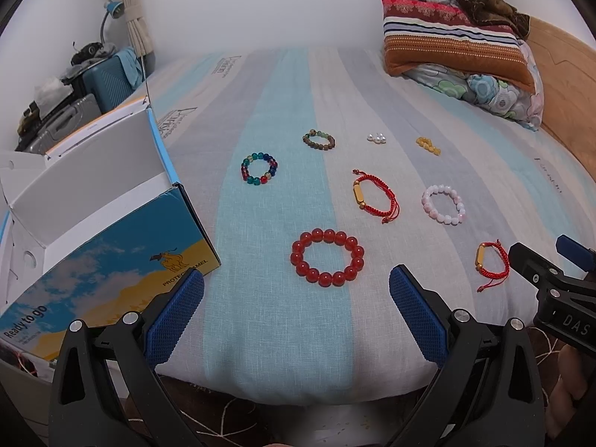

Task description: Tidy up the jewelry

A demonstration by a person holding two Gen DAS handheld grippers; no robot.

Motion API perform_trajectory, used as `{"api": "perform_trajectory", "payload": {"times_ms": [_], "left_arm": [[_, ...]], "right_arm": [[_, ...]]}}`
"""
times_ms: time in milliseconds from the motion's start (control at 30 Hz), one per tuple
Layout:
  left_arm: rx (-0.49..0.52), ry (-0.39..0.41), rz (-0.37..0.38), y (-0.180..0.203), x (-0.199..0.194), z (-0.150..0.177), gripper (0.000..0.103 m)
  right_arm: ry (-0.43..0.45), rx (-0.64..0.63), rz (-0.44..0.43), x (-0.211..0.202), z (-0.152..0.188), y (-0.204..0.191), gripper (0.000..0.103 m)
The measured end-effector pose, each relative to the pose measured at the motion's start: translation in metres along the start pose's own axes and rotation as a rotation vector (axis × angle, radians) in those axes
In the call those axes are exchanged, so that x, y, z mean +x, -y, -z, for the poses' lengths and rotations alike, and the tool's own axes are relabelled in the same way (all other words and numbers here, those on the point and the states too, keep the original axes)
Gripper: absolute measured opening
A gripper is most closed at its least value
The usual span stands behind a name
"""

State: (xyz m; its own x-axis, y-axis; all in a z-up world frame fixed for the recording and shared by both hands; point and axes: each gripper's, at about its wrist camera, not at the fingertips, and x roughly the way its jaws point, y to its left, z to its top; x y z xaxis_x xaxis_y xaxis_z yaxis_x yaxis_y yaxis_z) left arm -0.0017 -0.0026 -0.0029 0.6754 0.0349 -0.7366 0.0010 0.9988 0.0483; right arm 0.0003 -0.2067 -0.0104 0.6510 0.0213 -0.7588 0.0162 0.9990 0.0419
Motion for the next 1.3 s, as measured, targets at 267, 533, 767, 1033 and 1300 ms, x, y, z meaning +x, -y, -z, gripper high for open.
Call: {"api": "perform_trajectory", "payload": {"times_ms": [267,533,767,1033,1300], "left_arm": [[-0.001,0.000,0.000,0.000,0.000,0.000,0.097],[0.001,0.000,0.003,0.000,0.000,0.000,0.097],[0.001,0.001,0.004,0.000,0.000,0.000,0.097],[0.002,-0.003,0.001,0.002,0.003,-0.001,0.097],[-0.013,-0.032,0.037,0.003,0.032,-0.006,0.097]], "right_arm": [[0.000,0.000,-0.001,0.000,0.000,0.000,0.096],[-0.001,0.000,0.000,0.000,0.000,0.000,0.096],[0.000,0.001,0.000,0.000,0.000,0.000,0.096],[0.000,0.000,0.003,0.001,0.000,0.000,0.096],[-0.059,0.002,0.037,0.030,-0.006,0.013,0.096]]}}
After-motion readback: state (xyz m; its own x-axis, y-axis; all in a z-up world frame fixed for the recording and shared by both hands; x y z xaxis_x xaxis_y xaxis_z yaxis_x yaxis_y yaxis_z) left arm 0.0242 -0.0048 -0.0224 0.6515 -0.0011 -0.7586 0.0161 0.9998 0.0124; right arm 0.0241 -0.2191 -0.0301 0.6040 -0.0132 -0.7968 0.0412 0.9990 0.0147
